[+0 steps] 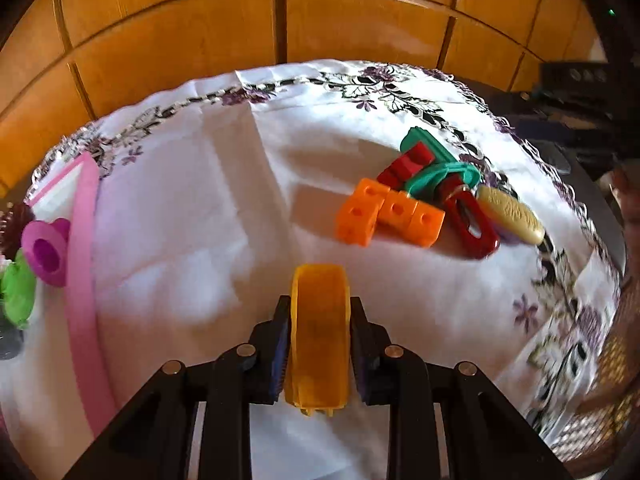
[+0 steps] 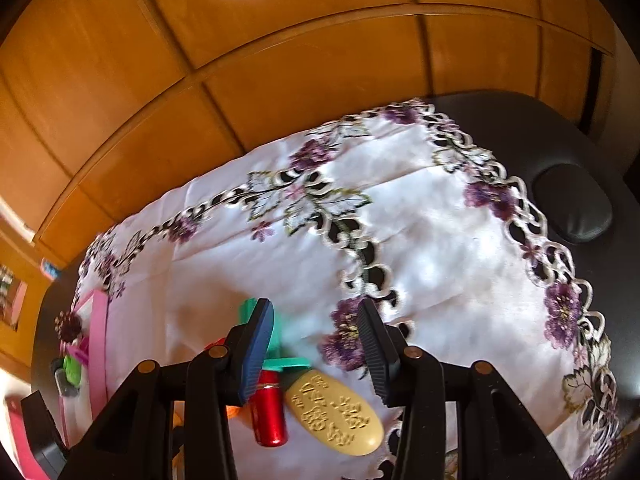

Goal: Organize rigid objects
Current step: 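Grasp the teal stepped piece with the right gripper while the left holds the yellow piece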

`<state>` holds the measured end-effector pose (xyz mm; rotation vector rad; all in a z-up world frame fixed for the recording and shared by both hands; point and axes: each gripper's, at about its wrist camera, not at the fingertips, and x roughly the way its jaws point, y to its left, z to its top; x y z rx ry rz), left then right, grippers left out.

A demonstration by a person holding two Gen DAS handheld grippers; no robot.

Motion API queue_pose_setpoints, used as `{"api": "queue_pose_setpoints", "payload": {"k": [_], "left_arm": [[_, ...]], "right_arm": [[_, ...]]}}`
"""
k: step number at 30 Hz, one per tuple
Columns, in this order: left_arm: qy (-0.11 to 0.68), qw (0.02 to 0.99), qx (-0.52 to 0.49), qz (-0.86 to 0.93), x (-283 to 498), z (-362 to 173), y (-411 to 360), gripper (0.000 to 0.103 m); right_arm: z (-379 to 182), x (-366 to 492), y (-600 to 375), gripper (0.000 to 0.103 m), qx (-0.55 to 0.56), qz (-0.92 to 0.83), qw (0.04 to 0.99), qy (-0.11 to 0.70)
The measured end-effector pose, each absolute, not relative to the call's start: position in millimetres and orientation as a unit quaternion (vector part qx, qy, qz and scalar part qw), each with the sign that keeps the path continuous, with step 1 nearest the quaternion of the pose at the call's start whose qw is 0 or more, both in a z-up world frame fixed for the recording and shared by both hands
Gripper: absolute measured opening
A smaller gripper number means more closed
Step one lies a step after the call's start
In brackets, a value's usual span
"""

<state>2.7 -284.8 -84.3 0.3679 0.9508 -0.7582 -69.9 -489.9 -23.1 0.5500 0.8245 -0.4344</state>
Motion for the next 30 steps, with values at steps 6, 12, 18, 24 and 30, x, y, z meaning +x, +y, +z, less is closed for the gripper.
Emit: {"api": "queue_pose_setpoints", "payload": {"k": [6,12,18,24,30], "left_arm": [[0.430,0.811,0.164,-0.362,-0.4,-87.7,-277.9,0.027],[0.435,0.809,0.145,-0.368,2.3,-88.1,-274.2,0.027],[0.438,0.808,0.129,-0.372,3.8,-88.6,-270.9,0.027],[0.437,0.811,0.119,-0.370,2.9,-88.9,-269.1,0.027],[0.437,0.812,0.114,-0.369,2.9,-89.8,-267.9,0.027]], "right_arm": [[-33.8,-52.7,-467.8,0.032,0.231,-0.162,0.855,0.435],[-39.6,-35.7,-469.5,0.025,0.250,-0.159,0.841,0.452],[-67.4,-3.3,-472.5,0.029,0.276,-0.118,0.817,0.492],[-85.2,7.7,-466.4,0.030,0.252,-0.111,0.803,0.528],[-90.5,11.4,-456.2,0.031,0.212,-0.113,0.810,0.535]]}}
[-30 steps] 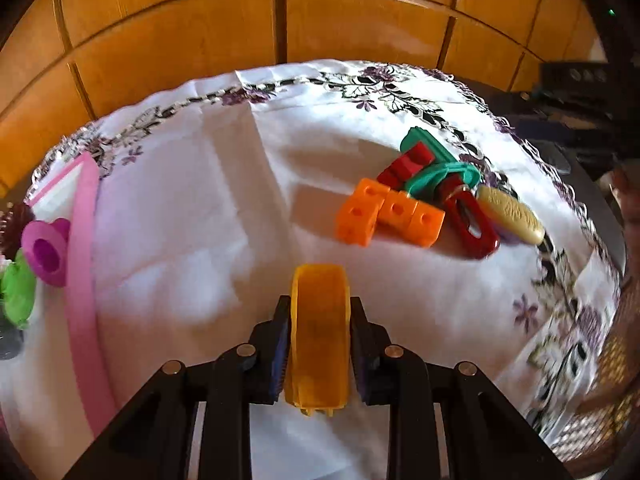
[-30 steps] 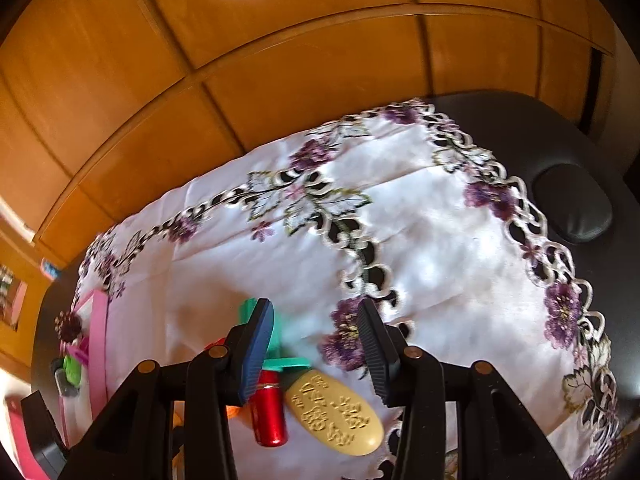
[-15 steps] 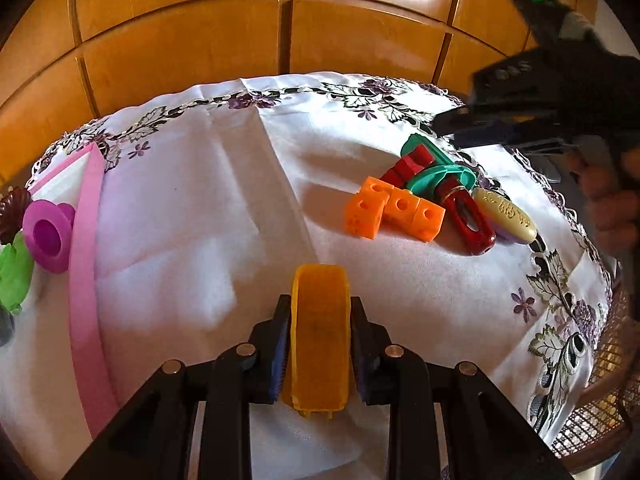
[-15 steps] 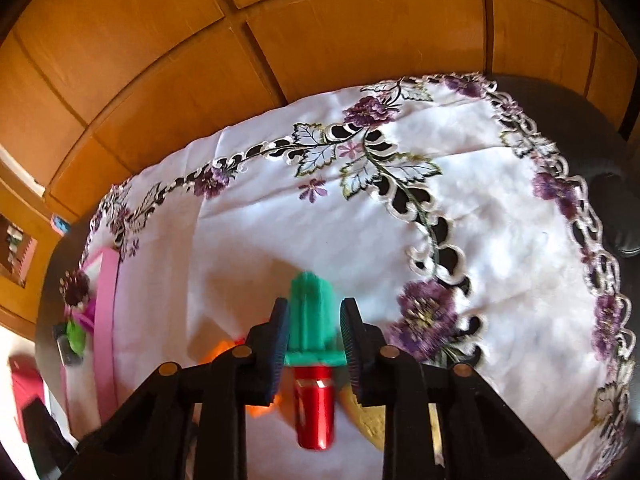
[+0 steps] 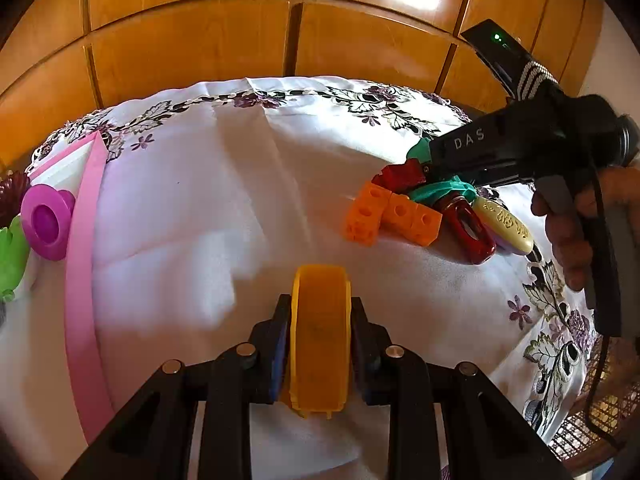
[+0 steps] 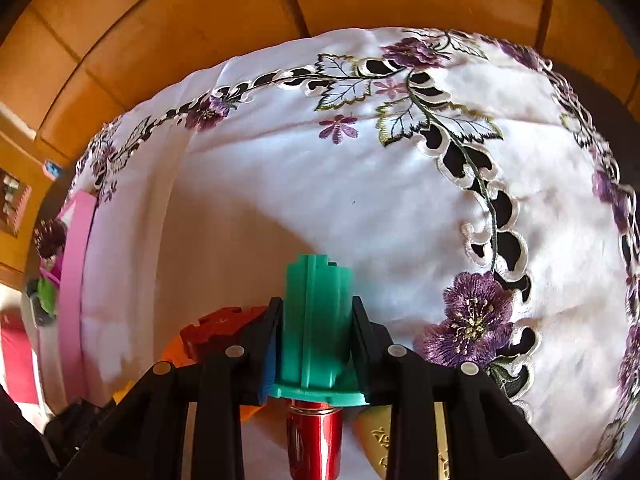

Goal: Organize rigid objects
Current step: 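Grasp the teal stepped piece with the right gripper while the left holds the yellow piece, then carry the yellow piece into the tray with the left gripper and release it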

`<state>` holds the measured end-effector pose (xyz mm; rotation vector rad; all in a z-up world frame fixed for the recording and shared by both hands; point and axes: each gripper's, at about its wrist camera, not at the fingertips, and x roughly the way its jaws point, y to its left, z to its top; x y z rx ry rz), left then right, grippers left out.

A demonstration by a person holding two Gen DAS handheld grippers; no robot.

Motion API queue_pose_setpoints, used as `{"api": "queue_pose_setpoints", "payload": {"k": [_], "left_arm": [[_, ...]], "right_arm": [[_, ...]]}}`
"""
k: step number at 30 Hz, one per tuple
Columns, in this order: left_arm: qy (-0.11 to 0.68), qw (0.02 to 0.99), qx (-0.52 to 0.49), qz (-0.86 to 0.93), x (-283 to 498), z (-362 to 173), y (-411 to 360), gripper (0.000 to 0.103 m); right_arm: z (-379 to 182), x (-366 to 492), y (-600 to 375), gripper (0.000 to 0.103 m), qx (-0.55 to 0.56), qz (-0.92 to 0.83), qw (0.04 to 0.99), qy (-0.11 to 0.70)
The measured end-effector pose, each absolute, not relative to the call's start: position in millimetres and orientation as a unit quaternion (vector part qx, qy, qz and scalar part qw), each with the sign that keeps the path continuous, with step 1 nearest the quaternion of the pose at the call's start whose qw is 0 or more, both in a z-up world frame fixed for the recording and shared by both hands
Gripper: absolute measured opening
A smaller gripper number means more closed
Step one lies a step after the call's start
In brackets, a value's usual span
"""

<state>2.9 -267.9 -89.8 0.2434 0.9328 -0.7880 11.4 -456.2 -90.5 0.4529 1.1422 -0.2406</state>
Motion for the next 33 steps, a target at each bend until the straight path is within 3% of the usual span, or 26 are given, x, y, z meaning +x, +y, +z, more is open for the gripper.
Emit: {"api": "queue_pose_setpoints", "payload": {"k": [14,23,33], "left_arm": [[0.449,0.804,0.098,-0.377,6.8,-82.1,-264.2,0.026],[0.413,0.820,0.066,-0.391,-3.7,-31.9,-236.4,0.026],[0.403,0.849,-0.013,-0.341,27.0,14.4,-153.1,0.027]], "right_arm": [[-91.2,15.3,-454.5,0.030,0.186,-0.114,0.821,0.528],[-87.1,17.4,-447.4,0.030,0.144,-0.120,0.829,0.527],[-86.3,18.8,-439.4,0.030,0.109,-0.127,0.833,0.527]]}}
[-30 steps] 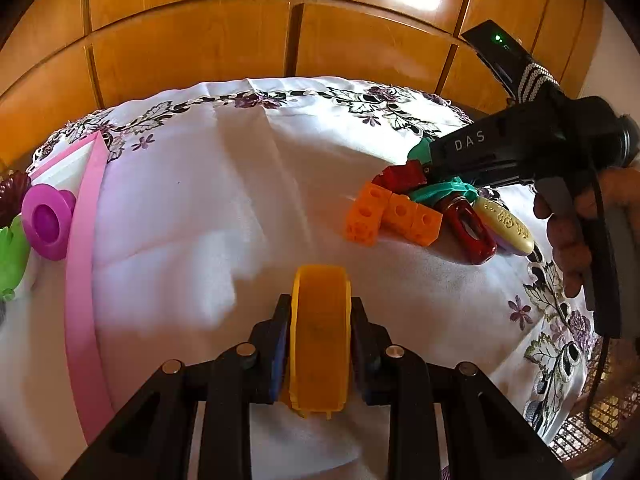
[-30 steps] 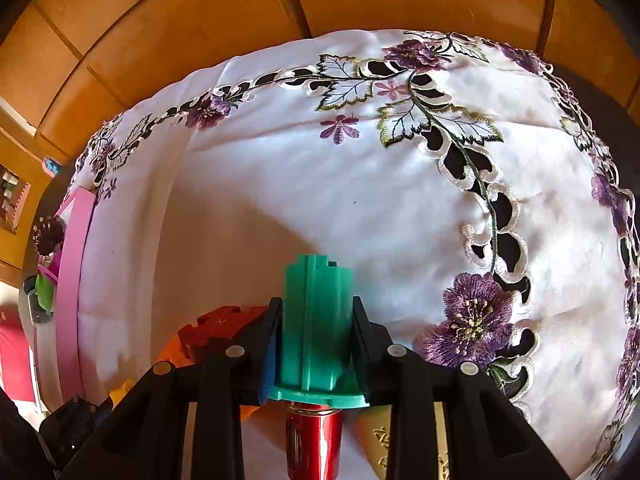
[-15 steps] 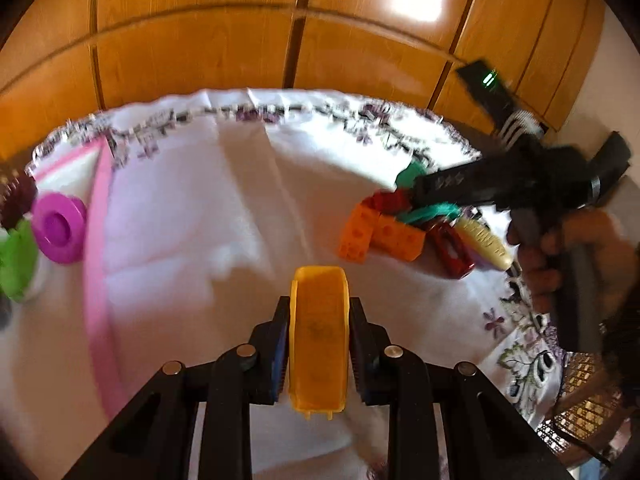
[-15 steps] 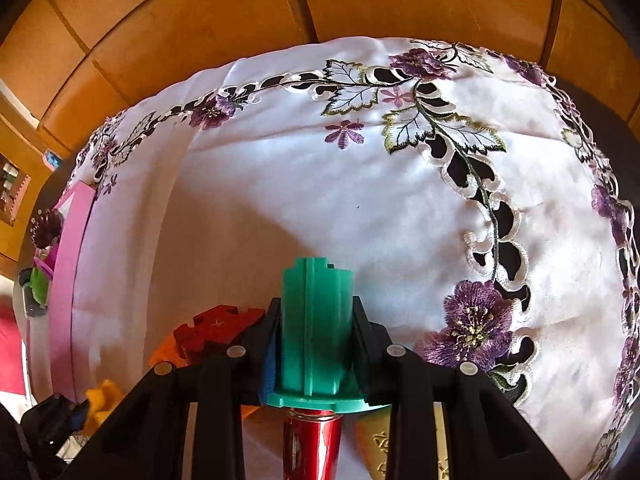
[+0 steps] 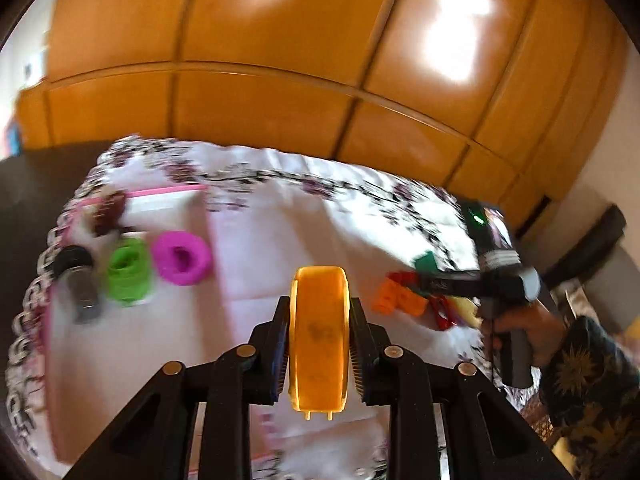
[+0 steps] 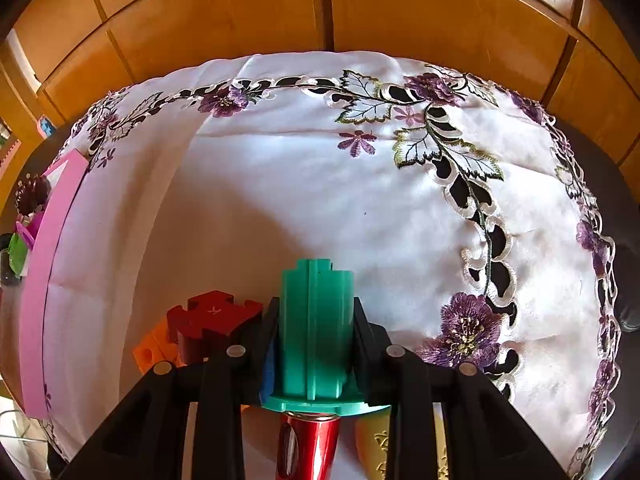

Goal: Organize rigid objects
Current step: 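Carry the yellow piece into the tray with the left gripper and release it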

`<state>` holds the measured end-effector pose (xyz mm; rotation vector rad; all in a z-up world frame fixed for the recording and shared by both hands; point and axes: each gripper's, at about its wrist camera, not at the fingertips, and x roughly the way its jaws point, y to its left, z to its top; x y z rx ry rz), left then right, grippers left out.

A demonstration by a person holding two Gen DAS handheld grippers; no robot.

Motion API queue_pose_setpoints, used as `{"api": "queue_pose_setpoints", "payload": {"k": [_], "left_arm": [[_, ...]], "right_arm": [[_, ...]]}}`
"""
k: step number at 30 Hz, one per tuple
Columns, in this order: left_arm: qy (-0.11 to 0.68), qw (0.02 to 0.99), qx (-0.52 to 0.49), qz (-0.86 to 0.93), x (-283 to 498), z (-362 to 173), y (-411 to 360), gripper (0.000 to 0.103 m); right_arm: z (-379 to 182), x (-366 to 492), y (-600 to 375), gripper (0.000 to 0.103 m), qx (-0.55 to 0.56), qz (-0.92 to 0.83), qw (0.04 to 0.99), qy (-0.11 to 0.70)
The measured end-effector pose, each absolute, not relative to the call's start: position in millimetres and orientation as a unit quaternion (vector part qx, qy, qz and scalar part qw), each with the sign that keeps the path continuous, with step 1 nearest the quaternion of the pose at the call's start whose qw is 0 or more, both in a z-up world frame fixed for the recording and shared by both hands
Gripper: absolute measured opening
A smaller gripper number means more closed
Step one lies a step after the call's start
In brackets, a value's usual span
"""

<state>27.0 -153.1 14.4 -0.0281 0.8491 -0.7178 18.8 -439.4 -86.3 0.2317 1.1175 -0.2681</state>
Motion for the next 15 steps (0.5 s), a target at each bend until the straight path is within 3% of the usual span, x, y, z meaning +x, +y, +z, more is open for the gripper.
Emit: {"api": "queue_pose_setpoints", "payload": {"k": [8,15], "left_arm": [[0.474,0.841,-0.042,-0.257,71.4,-25.3,-91.1,0.026],[0.496,0.829,-0.064,-0.250,93.1,-46.1,-104.6,0.026]], "right_arm": [[-84.2,21.1,-437.0,0.030,0.092,-0.129,0.833,0.530],[-83.6,22.1,-434.0,0.030,0.075,-0.131,0.834,0.531]]}}
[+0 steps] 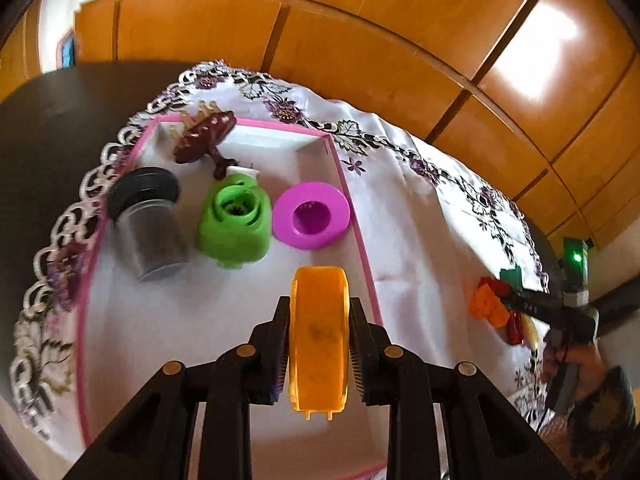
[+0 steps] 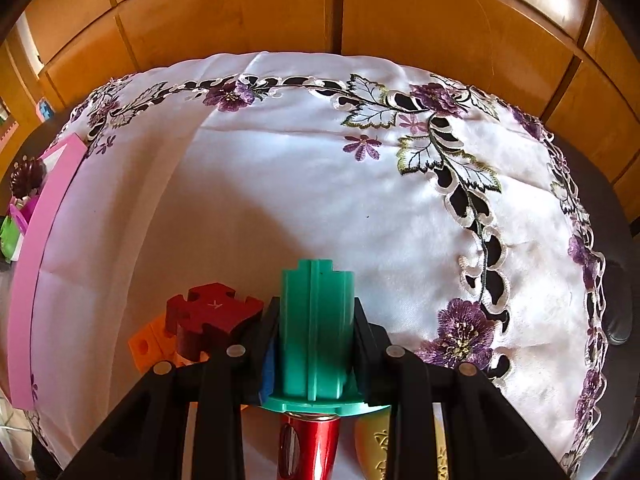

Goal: Organize rigid objects
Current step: 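Carry the yellow piece into the tray with the left gripper and release it, then lift the teal stepped piece with the right gripper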

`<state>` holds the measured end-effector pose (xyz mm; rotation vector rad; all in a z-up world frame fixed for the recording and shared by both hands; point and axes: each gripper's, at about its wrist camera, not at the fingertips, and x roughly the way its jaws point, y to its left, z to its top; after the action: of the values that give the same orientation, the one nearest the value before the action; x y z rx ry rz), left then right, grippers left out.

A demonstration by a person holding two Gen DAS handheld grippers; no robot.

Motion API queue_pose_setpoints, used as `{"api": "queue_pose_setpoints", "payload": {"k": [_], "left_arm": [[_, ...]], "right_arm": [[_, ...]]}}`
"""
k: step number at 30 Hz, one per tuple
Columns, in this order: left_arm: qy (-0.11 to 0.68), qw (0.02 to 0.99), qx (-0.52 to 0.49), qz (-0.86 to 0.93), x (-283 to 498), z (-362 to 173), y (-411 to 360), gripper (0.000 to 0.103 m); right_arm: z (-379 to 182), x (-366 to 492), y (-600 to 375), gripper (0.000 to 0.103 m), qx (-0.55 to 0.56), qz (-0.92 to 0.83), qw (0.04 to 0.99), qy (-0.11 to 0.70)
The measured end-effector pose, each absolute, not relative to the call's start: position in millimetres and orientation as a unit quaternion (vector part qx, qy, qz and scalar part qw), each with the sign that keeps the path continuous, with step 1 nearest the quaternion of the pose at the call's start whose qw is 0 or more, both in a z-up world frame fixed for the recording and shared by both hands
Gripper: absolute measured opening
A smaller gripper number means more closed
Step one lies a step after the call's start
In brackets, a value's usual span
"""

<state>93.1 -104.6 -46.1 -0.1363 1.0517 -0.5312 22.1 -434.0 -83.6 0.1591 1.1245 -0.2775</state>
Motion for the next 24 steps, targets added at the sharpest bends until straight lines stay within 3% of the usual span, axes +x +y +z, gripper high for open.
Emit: {"api": "queue_pose_setpoints", "payload": {"k": [10,16,24], "left_arm": [[0.515,0.825,-0.072,-0.221,128.3,-74.9,-127.2,0.028],[0.497,0.836,-0.058,-0.227,112.0,-61.1,-119.8,0.056],[0.433,0.879,-0.011,-0.199,73.7,-29.5,-107.6,0.059]], "right_arm": [[-84.2,23.1,-432.4,0.030,0.065,-0.129,0.834,0.533],[-84.3,24.0,-431.4,0.030,0.058,-0.129,0.834,0.533],[-84.6,23.3,-427.9,0.030,0.043,-0.133,0.835,0.532]]}}
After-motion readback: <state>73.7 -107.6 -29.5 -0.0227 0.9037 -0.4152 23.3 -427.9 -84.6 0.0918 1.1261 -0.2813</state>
